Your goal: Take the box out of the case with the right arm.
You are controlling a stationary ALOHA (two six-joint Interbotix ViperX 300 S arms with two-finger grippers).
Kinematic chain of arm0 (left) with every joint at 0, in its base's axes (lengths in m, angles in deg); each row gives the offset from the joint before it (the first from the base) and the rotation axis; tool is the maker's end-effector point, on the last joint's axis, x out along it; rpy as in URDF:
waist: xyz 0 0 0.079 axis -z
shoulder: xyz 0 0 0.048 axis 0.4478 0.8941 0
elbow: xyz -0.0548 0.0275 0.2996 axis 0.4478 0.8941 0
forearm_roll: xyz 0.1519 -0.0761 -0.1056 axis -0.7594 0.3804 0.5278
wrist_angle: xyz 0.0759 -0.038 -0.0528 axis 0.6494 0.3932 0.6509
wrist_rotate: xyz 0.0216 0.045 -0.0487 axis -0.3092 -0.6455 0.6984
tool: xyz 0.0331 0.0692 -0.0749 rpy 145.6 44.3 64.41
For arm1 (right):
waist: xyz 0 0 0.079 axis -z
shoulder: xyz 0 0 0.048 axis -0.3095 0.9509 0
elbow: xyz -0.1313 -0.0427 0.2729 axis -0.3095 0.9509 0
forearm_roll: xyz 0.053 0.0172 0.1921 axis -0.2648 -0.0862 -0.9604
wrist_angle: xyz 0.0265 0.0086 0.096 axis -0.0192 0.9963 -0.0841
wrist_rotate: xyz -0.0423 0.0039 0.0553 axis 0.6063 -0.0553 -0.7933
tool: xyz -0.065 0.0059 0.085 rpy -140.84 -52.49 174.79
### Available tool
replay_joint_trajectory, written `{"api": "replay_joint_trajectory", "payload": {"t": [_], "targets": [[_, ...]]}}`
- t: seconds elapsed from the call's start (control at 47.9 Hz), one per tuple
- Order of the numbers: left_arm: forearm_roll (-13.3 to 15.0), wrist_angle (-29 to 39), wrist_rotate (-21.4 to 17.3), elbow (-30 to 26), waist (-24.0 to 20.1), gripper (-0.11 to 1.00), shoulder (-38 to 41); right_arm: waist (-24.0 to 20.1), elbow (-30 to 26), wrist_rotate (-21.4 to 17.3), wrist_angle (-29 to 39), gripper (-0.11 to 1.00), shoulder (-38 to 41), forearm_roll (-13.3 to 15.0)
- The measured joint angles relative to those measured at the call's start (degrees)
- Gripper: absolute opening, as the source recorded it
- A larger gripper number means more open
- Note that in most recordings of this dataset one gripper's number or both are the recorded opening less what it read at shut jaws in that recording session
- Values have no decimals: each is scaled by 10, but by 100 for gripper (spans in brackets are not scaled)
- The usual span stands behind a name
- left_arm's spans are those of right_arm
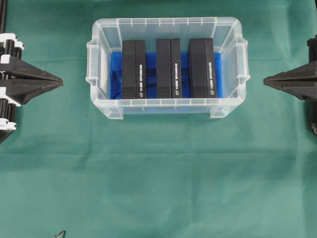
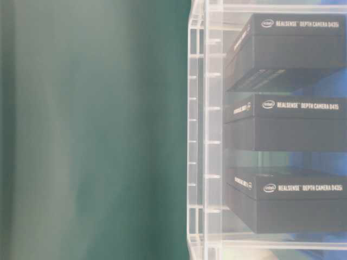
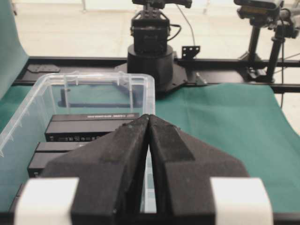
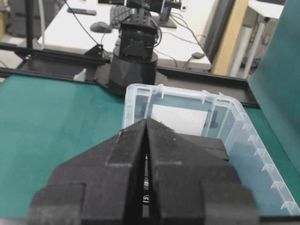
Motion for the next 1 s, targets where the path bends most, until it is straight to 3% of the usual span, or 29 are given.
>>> {"api": "replay_joint_trajectory", "payload": {"t": [0.188,0.438,0.668,1.002], "targets": [[-11,41,2,-13,0,0,0,4,-4,-6,48,0,13,-1],[-11,55,2,-25,0,0,0,4,-55,-25,138,0,17,-1],[-11,87,7,-90,0,0,0,5,-152,-54,216,0,25,-1],[-11,246,7,-200,0,0,0,11,-279,-76,331,0,60,-1]]}}
